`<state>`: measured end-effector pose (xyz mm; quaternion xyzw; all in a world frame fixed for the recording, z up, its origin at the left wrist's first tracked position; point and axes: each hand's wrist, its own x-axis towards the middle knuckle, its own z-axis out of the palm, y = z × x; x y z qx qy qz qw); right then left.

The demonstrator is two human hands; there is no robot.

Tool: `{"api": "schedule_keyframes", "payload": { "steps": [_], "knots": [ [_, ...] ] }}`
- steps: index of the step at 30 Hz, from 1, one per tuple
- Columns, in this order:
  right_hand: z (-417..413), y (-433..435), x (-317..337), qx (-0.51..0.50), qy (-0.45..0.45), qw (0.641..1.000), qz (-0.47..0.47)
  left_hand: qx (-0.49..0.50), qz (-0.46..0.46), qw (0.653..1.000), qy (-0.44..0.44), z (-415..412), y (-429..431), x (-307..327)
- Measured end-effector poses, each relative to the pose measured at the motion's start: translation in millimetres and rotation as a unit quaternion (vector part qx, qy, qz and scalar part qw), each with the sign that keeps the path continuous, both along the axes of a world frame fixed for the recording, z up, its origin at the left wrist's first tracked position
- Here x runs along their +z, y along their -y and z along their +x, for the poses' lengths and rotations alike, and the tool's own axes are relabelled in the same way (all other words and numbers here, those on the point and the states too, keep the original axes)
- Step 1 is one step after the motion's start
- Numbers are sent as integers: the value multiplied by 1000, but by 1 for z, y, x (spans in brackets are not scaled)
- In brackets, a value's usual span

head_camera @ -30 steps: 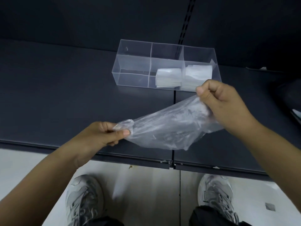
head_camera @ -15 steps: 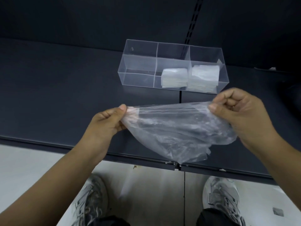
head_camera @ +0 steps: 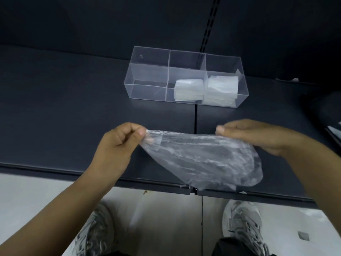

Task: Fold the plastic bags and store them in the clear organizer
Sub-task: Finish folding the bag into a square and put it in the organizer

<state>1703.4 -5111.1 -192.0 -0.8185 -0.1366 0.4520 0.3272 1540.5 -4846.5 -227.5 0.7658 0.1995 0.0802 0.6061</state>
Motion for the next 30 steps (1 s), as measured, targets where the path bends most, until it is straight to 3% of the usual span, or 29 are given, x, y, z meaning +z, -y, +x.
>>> {"api": "schedule_keyframes", "payload": {
  "steps": [2,4,9,14,16,21,30],
  "knots": [
    [-4,9,-4,27,-28,999,13,32,-12,999,-6,-4,-2,-6],
    [-10,12,-12,-15,-17,998,55,59,-26,998,-10,-7,-2,-11],
    [-21,-1,-12,-172,129,941,261,66,-49,995,-62,-18,-4,-17],
    [-26,-16,4,-168,248,904,306,-31,43,992,-118,-14,-8,5],
    [-32,-24,9,-139,244,906,317,-57,59,993,-80,0,-1,23],
    [-45,-46,13,-93,205,916,333,-190,-12,982,-7,35,36,52],
    [-29,-30,-1,-113,236,935,240,30,-96,995,-21,25,21,16]
  ]
}}
